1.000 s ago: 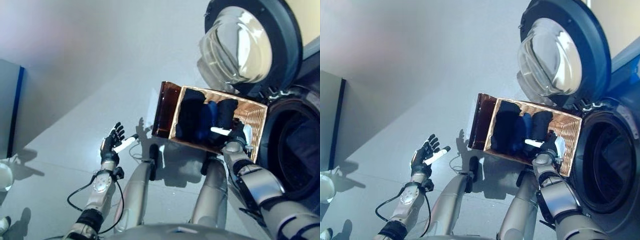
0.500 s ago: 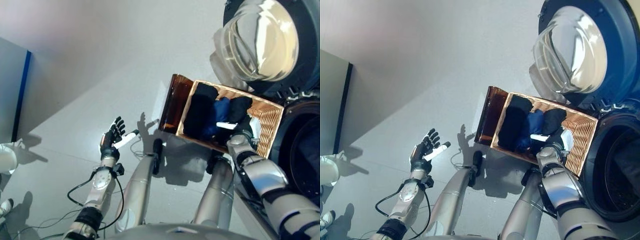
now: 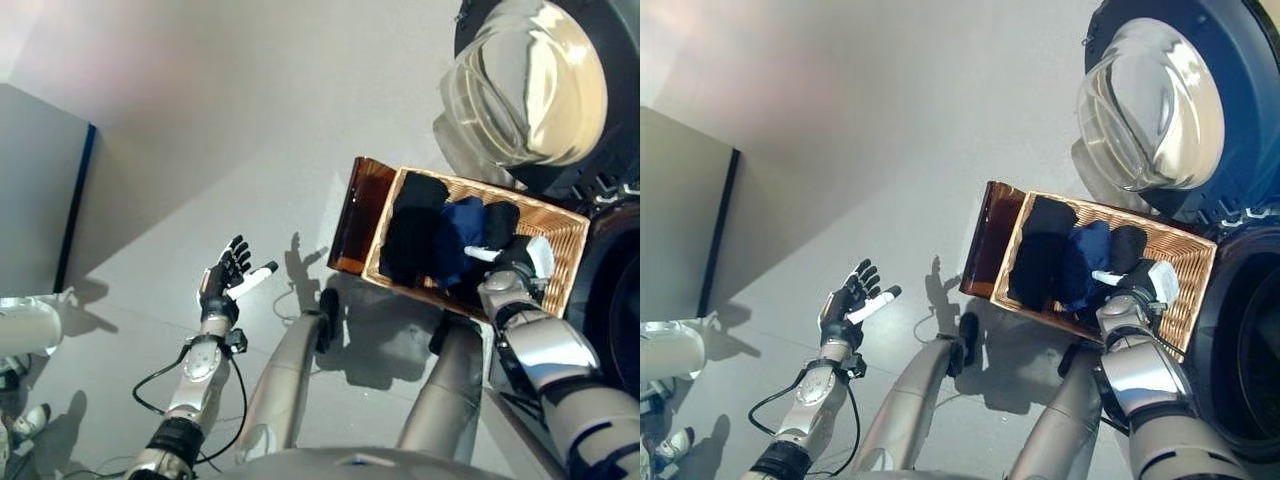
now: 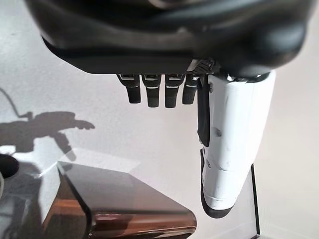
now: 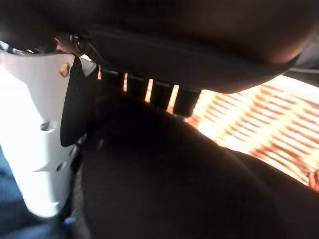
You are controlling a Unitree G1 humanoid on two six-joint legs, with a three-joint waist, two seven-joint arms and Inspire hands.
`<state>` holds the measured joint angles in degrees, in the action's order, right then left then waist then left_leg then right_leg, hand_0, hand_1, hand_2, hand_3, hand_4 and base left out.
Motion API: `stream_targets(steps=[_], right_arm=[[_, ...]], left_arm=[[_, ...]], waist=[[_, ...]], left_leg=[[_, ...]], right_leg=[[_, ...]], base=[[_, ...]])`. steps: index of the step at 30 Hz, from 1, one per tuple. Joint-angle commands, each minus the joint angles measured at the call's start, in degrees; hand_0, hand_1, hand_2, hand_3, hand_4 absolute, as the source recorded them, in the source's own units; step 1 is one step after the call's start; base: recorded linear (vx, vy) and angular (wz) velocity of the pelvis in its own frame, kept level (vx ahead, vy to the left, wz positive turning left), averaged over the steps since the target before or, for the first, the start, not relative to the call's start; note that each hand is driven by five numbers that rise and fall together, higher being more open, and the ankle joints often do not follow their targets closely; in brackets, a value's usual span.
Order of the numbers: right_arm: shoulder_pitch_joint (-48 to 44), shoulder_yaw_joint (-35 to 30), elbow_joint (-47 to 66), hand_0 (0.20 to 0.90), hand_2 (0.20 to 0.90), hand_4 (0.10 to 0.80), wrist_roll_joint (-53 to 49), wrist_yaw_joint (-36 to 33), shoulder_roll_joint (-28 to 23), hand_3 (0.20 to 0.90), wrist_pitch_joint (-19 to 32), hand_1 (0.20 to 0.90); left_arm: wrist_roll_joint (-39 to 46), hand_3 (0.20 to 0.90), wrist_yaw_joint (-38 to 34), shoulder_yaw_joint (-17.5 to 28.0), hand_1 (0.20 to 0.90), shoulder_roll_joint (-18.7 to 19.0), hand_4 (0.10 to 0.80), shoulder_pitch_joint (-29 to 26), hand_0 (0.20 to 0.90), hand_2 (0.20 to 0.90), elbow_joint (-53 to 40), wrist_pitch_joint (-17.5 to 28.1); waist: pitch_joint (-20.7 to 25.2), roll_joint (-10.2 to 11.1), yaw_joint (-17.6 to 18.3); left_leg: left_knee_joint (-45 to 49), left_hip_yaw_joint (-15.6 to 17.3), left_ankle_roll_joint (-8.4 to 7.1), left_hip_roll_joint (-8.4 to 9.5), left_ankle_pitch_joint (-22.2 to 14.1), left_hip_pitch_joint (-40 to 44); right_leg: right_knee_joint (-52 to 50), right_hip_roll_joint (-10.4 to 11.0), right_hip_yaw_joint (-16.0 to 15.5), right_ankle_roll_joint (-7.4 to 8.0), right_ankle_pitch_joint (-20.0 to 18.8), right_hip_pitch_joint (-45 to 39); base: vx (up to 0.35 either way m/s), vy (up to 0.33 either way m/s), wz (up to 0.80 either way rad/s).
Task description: Pick up the clothes and place them into the washing machine
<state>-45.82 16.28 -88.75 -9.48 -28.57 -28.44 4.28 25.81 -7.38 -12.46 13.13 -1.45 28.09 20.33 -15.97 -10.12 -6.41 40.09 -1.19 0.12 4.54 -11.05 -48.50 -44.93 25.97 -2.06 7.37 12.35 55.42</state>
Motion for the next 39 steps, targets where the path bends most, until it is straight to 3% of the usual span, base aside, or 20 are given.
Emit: stream_targets(steps=[1,3,4,5,14,25,39], right_arm=[[-1.2,0.5,1.8,0.200,0.200,0.300,1.1,0.0,-0.8,0.200,0.6,0.200],[-0.9,0.4,2.1,0.200,0.200,0.300,1.2,0.0,-1.0,0.200,0.9,0.200],[-0.8,0.4,2.1,0.200,0.200,0.300,1.2,0.0,-1.0,0.200,0.8,0.200],[-0.8,0.4,2.3,0.200,0.200,0.300,1.2,0.0,-1.0,0.200,1.0,0.200],[1.2,-1.6,6.7,0.200,0.200,0.300,-3.0,-0.3,-0.7,0.200,4.2,0.200],[12.5,-7.4,22.0,0.200,0.200,0.300,-11.2,2.1,0.3,0.200,11.2,0.200],[22.9,-15.0,26.2,0.200,0.200,0.300,-21.7,9.1,2.4,0.200,15.3,0.200]], left_arm=[[-0.2,0.900,0.1,3.7,0.900,3.5,0.800,0.9,0.900,0.900,-5.9,3.8],[-0.4,0.900,0.0,4.0,0.900,3.7,0.800,1.1,0.900,0.900,-5.8,3.7],[-0.4,0.900,0.0,4.0,0.900,3.7,0.800,1.2,0.900,0.900,-5.7,3.7],[-0.4,0.900,0.0,4.1,0.900,3.7,0.800,1.2,0.900,0.900,-5.5,3.7],[0.1,0.900,-1.0,5.2,0.900,4.0,0.800,1.2,0.900,0.900,-3.3,4.4],[2.1,0.900,-1.2,5.8,0.900,3.6,0.800,1.7,0.900,0.900,1.3,6.1],[4.2,0.900,1.2,5.6,0.900,1.8,0.800,2.2,0.900,0.900,5.6,6.2]], waist=[[-0.3,0.6,-1.0],[-0.1,0.8,-0.8],[0.1,0.7,-1.0],[0.0,0.8,-0.7],[-0.1,2.0,0.6],[-0.1,4.6,4.1],[2.2,5.7,5.7]], left_leg=[[0.8,-0.5,-1.84,-0.83,-3.2,1.2],[0.5,-0.4,-1.89,-1.09,-3.2,1.5],[1.3,-0.6,-2.03,-1.40,-5.4,2.1],[0.2,-0.4,-1.94,-1.13,-3.0,1.7],[-5.1,-0.1,-2.61,-1.84,-1.2,5.5],[-21.1,0.0,-5.06,-4.00,5.0,16.6],[-36.6,0.4,-6.98,-6.85,11.7,28.8]], right_leg=[[5.0,0.3,7.2,0.37,-10.6,-3.1],[5.0,0.2,7.1,0.34,-10.3,-3.2],[3.6,0.0,7.3,0.77,-8.0,-3.5],[5.2,0.2,7.1,0.38,-10.4,-3.2],[9.4,-0.7,6.3,0.69,-12.1,-6.5],[24.3,-2.1,1.2,2.15,-17.3,-17.7],[36.1,-3.4,-2.7,3.46,-21.2,-28.6]], base=[[0.000,0.000,0.00],[0.057,-0.021,0.00],[0.000,0.000,0.00],[0.000,0.000,0.00],[0.004,-0.016,-0.01],[0.046,-0.059,-0.14],[0.048,-0.047,-0.09]])
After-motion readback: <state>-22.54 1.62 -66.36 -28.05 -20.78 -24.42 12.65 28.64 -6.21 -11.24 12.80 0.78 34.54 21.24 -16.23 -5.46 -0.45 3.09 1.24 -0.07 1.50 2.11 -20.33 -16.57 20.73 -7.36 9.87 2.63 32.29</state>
